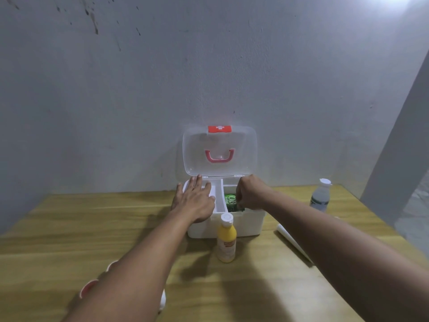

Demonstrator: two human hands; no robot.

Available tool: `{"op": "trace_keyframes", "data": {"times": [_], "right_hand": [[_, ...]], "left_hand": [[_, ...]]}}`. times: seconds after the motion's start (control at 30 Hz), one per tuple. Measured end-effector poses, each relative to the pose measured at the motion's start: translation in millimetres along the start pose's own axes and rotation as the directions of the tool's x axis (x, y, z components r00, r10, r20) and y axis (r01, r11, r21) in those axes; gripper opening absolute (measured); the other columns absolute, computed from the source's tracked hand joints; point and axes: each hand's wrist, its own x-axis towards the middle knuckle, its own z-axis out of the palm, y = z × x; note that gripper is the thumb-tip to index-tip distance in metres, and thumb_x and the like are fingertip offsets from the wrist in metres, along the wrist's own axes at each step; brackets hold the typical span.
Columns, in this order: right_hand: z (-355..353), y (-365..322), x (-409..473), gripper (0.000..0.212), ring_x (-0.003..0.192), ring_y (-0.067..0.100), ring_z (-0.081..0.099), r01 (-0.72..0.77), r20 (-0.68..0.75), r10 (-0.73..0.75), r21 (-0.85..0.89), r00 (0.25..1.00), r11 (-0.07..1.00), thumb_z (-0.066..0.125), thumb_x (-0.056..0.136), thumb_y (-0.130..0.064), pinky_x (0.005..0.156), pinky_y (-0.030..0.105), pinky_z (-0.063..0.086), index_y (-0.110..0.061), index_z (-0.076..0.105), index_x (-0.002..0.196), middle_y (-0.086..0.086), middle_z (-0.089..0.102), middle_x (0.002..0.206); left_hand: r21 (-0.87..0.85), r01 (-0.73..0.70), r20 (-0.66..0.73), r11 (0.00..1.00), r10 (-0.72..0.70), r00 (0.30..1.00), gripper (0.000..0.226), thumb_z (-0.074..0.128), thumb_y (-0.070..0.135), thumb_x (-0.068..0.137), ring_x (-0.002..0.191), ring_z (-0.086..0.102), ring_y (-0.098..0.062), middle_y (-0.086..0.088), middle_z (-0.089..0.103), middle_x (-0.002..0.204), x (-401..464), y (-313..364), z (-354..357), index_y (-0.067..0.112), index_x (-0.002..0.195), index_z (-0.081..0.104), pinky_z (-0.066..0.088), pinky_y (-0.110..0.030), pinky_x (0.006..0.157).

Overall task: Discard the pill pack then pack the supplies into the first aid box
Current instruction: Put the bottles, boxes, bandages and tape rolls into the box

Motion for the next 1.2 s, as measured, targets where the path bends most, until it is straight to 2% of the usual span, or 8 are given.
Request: {"op": "trace_keyframes", "data": {"times": [0.57,0.67,0.77,0.87,0.97,1.07,1.13,1.2], "right_hand": [[4.6,3.4,4.0,0.022,0.082,0.027,0.065,0.024,-0.022,-0.023,0.045,0.999,0.999,0.079,0.07,-0.008,0.074,0.036,0.057,-0.006,0.076,0.092,0.015,0.072,0.092],[4.8,4.9,5.7,0.023,0.088,0.027,0.065,0.055,-0.005,-0.055,0.063,0.998,0.996,0.07,0.077,-0.001,0.081,0.037,0.057,-0.009,0.075,0.097,0.013,0.072,0.1],[0.7,6.5,6.3,0.036,0.097,0.026,0.065,0.094,0.05,-0.1,0.124,0.994,0.988,0.056,0.081,0.01,0.088,0.038,0.056,-0.01,0.072,0.106,0.011,0.07,0.109],[-6.0,7.1,2.2,0.04,0.103,0.024,0.064,0.102,0.04,-0.111,0.172,0.993,0.98,0.053,0.081,0.013,0.092,0.036,0.054,-0.008,0.068,0.113,0.011,0.068,0.115],[-20.7,12.5,-9.4,0.033,0.095,0.021,0.066,0.101,-0.143,-0.069,0.229,0.987,0.968,0.058,0.081,0.01,0.088,0.031,0.054,-0.007,0.07,0.106,0.009,0.071,0.107],[-42.2,33.3,-33.9,0.026,0.083,0.02,0.067,0.079,-0.271,-0.004,0.264,0.962,0.961,0.059,0.076,0.01,0.075,0.026,0.051,-0.007,0.074,0.089,0.009,0.074,0.091],[-52.9,52.2,-55.6,0.025,0.077,0.022,0.067,0.022,-0.266,0.037,0.216,0.963,0.976,0.056,0.074,0.007,0.07,0.028,0.053,-0.008,0.075,0.081,0.008,0.074,0.082],[-56.2,69.3,-76.4,0.022,0.074,0.022,0.068,-0.084,-0.146,0.101,0.117,0.984,0.99,0.056,0.074,0.001,0.067,0.03,0.056,-0.01,0.074,0.079,0.006,0.074,0.079]], "left_hand": [[0.015,0.0,0.005,1.0,0.0,1.0,0.057,0.016,0.038,0.099,0.148,-0.013,-0.021,-0.004,-0.014,0.161,0.4,-0.4,0.5,0.025,0.152,0.001,-0.006,-0.05,0.118],[0.036,0.005,0.004,0.999,-0.005,1.0,0.057,0.016,0.038,0.099,0.148,-0.012,-0.021,-0.005,-0.014,0.161,1.0,0.1,0.9,0.024,0.152,0.001,-0.005,-0.05,0.119],[0.043,0.008,0.003,0.999,-0.008,1.0,0.057,0.016,0.039,0.099,0.148,-0.012,-0.022,-0.005,-0.014,0.161,1.0,0.4,0.7,0.024,0.152,0.001,-0.004,-0.051,0.119],[0.044,0.009,0.006,0.999,-0.009,1.0,0.057,0.016,0.038,0.099,0.148,-0.012,-0.022,-0.005,-0.014,0.161,1.1,0.8,1.1,0.024,0.152,0.001,-0.005,-0.051,0.119],[0.035,0.01,0.004,0.999,-0.01,1.0,0.057,0.016,0.039,0.099,0.148,-0.012,-0.022,-0.005,-0.014,0.161,2.3,0.8,2.4,0.025,0.152,0.001,-0.005,-0.051,0.118],[0.048,0.01,0.018,0.999,-0.011,1.0,0.057,0.017,0.038,0.099,0.148,-0.012,-0.023,-0.005,-0.013,0.161,5.3,0.8,1.7,0.024,0.152,0.002,-0.006,-0.055,0.117],[0.073,-0.003,0.001,0.997,0.003,1.0,0.058,0.019,0.038,0.098,0.149,-0.009,-0.024,-0.006,-0.008,0.162,6.9,1.7,-0.3,0.021,0.152,0.005,-0.006,-0.057,0.116],[0.093,-0.045,-0.056,0.995,0.05,0.997,0.057,0.021,0.035,0.098,0.149,-0.004,-0.024,-0.007,0.0,0.162,9.8,3.9,-3.9,0.018,0.152,0.011,-0.003,-0.056,0.116]]}}
